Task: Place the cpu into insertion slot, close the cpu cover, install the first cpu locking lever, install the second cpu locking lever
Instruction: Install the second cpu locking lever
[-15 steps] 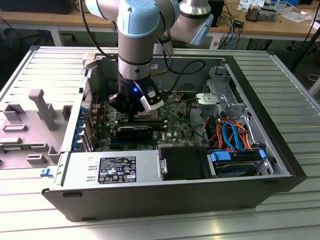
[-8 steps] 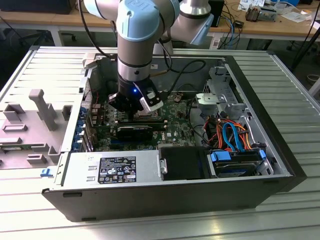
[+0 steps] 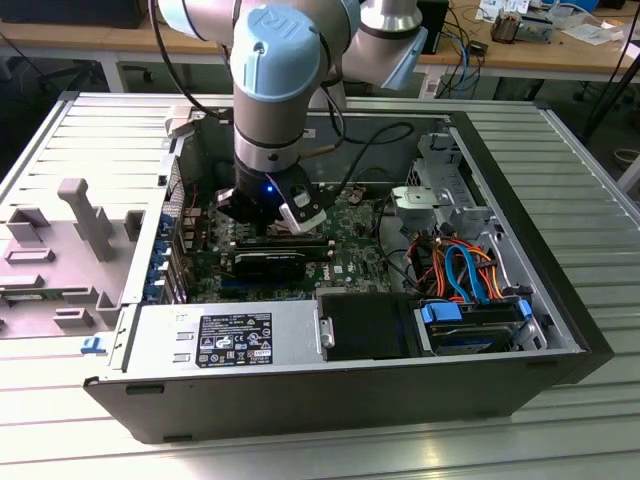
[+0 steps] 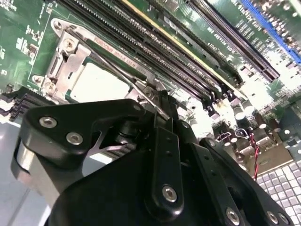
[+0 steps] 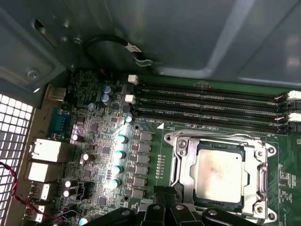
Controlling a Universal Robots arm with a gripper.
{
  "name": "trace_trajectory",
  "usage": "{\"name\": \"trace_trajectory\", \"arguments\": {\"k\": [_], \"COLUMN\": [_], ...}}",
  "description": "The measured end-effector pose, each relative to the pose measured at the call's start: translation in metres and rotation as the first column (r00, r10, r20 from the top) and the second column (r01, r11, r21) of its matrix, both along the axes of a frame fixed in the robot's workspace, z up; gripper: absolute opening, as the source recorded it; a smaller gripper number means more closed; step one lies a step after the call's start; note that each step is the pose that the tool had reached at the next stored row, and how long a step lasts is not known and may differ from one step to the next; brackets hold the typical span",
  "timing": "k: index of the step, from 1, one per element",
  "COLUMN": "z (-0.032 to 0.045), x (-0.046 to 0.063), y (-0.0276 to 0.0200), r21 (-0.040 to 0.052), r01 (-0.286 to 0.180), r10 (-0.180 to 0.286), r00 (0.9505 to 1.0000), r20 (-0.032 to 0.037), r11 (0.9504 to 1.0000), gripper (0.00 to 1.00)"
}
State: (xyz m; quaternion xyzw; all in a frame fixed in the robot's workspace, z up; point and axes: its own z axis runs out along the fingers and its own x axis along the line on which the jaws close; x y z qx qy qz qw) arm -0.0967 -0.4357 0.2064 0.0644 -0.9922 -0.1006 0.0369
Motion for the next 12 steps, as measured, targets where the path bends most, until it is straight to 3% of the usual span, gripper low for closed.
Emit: {"name": "trace_trajectory", "arguments": {"k": [2, 4, 10, 11, 12], "z": [0.0029, 0.0158, 0.0442, 0.0465, 0.0484], "x": [0.000, 0.000, 0.001, 0.002, 0.005], "y": [0.0000, 0.0000, 0.0003, 0.0003, 0.0004], "r21": [0.0001, 0.0000, 0.0004, 0.0009, 0.0020], "r01": [0.000, 0.000, 0.000, 0.000, 0.000], "r10": [0.000, 0.000, 0.000, 0.000, 0.000], "r00": [1.0000, 1.0000, 1.0000, 1.0000, 0.9999], "r20": [0.0000, -0.0001, -0.0019, -0.0035, -0.0121], "r11": [1.0000, 1.0000, 1.0000, 1.0000, 1.0000], "gripper": [0.11, 0.11, 0.11, 0.11, 0.11]}}
